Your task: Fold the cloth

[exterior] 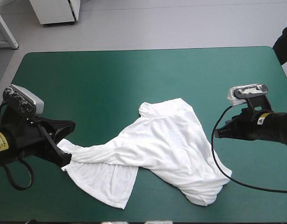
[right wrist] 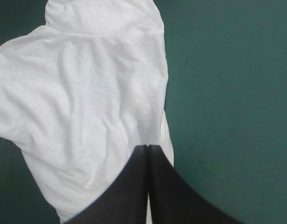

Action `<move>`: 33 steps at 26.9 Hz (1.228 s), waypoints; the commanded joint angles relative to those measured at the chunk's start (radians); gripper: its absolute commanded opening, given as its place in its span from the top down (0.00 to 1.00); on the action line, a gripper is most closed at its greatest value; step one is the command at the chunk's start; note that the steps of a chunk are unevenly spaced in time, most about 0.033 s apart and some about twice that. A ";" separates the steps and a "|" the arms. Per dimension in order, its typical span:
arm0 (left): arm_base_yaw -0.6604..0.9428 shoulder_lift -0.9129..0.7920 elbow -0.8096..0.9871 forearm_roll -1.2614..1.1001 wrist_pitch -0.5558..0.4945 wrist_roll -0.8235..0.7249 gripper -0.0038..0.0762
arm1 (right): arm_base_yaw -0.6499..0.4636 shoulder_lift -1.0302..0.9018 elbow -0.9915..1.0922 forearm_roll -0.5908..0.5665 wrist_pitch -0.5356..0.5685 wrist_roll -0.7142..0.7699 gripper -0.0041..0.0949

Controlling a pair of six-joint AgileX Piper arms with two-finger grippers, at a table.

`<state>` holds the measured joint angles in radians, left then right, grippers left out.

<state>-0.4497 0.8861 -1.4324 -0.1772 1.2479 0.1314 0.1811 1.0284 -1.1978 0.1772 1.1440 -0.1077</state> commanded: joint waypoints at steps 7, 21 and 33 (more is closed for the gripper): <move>-0.005 0.000 -0.020 -0.014 -0.042 -0.005 0.96 | 0.002 -0.009 -0.023 0.014 -0.039 -0.006 0.98; -0.005 -0.002 -0.020 -0.014 -0.042 -0.005 0.96 | 0.002 -0.009 -0.023 0.014 -0.039 -0.006 0.98; -0.005 0.139 -0.018 0.611 0.040 -0.131 0.93 | 0.002 -0.009 -0.023 0.014 -0.047 -0.102 0.98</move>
<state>-0.4497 0.9990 -1.4305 0.3285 1.2481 0.0073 0.1811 1.0296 -1.1978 0.1781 1.1422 -0.1594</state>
